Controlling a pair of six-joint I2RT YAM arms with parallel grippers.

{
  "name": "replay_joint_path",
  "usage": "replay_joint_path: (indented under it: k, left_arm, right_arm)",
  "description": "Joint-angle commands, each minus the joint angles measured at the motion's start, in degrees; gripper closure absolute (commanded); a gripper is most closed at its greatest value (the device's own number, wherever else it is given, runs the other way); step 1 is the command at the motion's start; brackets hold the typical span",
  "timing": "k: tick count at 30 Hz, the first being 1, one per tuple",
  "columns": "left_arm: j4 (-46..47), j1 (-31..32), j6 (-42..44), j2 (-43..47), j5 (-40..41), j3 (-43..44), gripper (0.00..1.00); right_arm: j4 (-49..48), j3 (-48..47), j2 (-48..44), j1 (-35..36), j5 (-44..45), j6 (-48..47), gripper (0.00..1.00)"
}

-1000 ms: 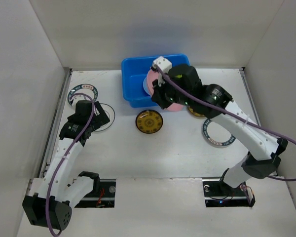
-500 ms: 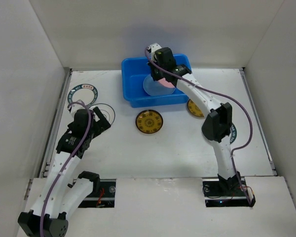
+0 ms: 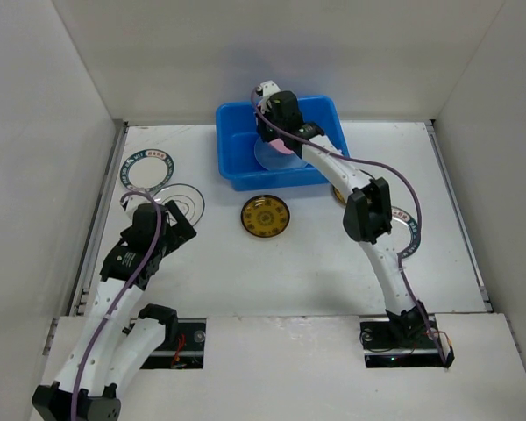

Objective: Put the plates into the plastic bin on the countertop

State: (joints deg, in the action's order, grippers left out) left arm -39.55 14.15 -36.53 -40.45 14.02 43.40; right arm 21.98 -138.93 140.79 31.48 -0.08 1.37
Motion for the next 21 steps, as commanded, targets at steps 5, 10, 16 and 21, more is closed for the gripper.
replay_joint_path:
  k: [5,10,16,21]
  left_arm:
    - [-1.3,-0.7,-1.1,1.5,0.7,-0.9,0.00]
    - [-1.6,-0.9,-1.1,1.5,0.7,-1.3,0.00]
    - [-1.5,-1.9,-1.0,0.9,0.7,-1.6,0.00]
    - [-1.0,-2.2,-1.0,-0.3,0.6,-1.9,0.00]
  right_arm:
    - [-3.5,-2.6,4.1,-0.4,0.0,0.1,0.92]
    - [-3.0,-2.6,4.4,-0.4,0.3,-0.1,0.87]
    - [-1.9,-0.5,2.7,-0.2,1.8,-1.0,0.59]
    - [-4.4,5.7,-4.5,0.3,2.9,-1.3,0.45]
